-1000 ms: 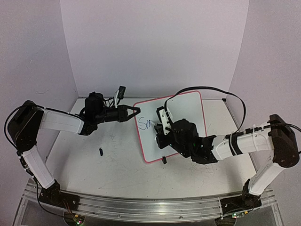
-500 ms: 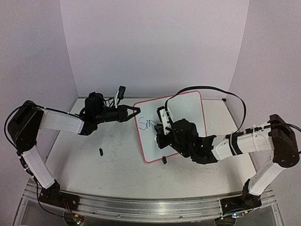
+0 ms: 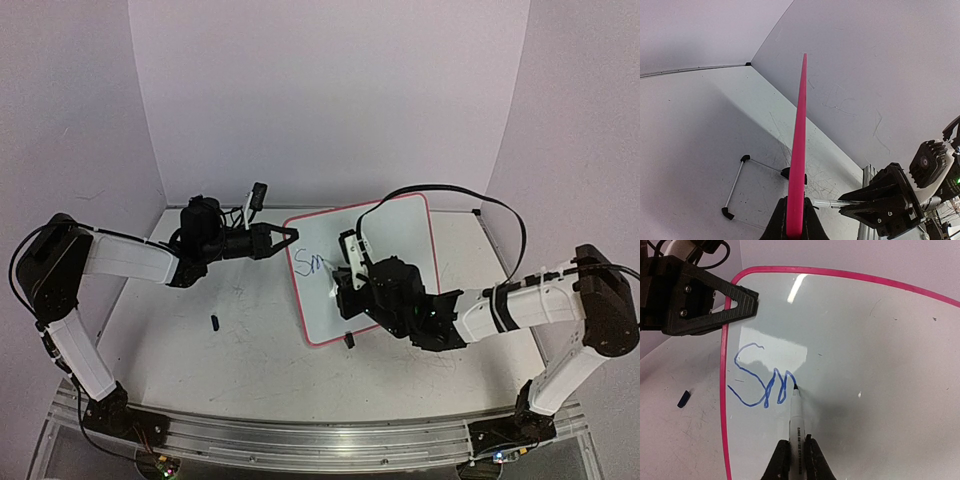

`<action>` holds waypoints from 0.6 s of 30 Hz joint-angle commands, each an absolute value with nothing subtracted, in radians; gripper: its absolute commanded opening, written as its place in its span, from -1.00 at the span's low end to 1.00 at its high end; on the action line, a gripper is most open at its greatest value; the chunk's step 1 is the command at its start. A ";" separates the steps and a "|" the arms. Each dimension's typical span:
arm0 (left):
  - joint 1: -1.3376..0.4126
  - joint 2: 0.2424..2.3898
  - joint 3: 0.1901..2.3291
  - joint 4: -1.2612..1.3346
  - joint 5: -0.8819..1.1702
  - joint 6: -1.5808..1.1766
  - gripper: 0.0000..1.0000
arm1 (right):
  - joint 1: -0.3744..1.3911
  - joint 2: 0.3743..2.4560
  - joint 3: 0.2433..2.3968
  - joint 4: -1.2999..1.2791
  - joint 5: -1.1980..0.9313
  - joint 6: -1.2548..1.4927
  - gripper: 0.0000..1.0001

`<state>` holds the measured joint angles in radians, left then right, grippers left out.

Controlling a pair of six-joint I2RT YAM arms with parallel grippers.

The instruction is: Write a sentence on the whiteboard

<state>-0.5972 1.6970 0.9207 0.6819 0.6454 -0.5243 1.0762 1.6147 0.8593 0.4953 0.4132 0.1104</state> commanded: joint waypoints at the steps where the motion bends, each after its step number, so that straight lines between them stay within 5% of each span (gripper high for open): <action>1: -0.625 1.688 0.926 0.632 0.666 -0.488 -1.00 | 1.074 1.609 0.827 0.430 0.423 0.145 -1.00; 18: -0.627 1.692 0.927 0.633 0.666 -0.486 -1.00 | 1.085 1.592 0.835 0.426 0.446 0.134 -1.00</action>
<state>-0.5972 1.6970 0.9207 0.6819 0.6460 -0.5240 1.0912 1.6077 0.8280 0.4911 0.4130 0.1431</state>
